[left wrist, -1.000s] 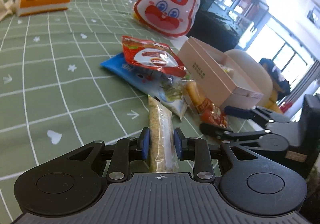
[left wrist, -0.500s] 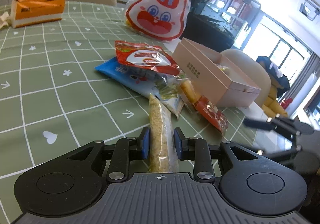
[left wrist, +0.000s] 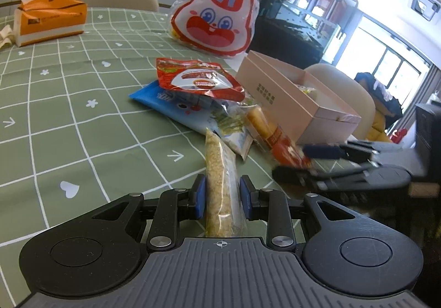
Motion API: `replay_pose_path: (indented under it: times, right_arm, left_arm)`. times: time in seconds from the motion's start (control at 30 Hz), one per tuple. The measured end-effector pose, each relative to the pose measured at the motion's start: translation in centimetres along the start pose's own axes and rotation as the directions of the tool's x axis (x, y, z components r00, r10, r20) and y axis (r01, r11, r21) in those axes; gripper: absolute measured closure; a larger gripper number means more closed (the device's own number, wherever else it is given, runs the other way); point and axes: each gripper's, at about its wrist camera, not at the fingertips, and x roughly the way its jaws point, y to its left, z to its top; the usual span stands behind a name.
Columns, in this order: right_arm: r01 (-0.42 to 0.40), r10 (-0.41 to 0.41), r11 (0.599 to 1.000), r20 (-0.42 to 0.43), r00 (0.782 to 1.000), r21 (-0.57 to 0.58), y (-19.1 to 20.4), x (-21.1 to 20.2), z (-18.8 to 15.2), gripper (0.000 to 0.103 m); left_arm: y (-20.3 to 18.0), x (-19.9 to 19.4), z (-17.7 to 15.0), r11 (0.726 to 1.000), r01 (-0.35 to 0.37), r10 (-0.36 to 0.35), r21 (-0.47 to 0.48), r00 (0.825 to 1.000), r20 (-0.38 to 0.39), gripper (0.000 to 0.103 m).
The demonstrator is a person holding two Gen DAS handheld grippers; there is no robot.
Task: Organize snacks
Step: 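Grasp the red egg-snack bag with the right tool while left holds the stick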
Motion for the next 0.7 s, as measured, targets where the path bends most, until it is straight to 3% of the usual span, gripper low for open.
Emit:
replay_pose_path:
  times: [0.23,0.33,0.7]
  right_arm:
    - [-0.067,0.067,0.976,-0.009,0.998,-0.206,3.1,-4.2,-3.4,0.025]
    - [-0.015,0.022,0.965,0.024,0.999,-0.261,3.9,-5.7,-4.6,0.022]
    - [0.104,-0.100,0.980,0.033,0.994,-0.170,1.2,-9.0,-7.5,0.022]
  left_arm:
    - [0.1,0.0,-0.1,1.000,0.005,-0.005,-0.008,1.000,0.003,0.072]
    - [0.2,0.0,-0.1,1.000,0.010,-0.010,-0.015,1.000,0.003,0.072]
    - [0.0,-0.1,0.1,1.000,0.014,-0.014,-0.011,0.999,-0.029,0.072]
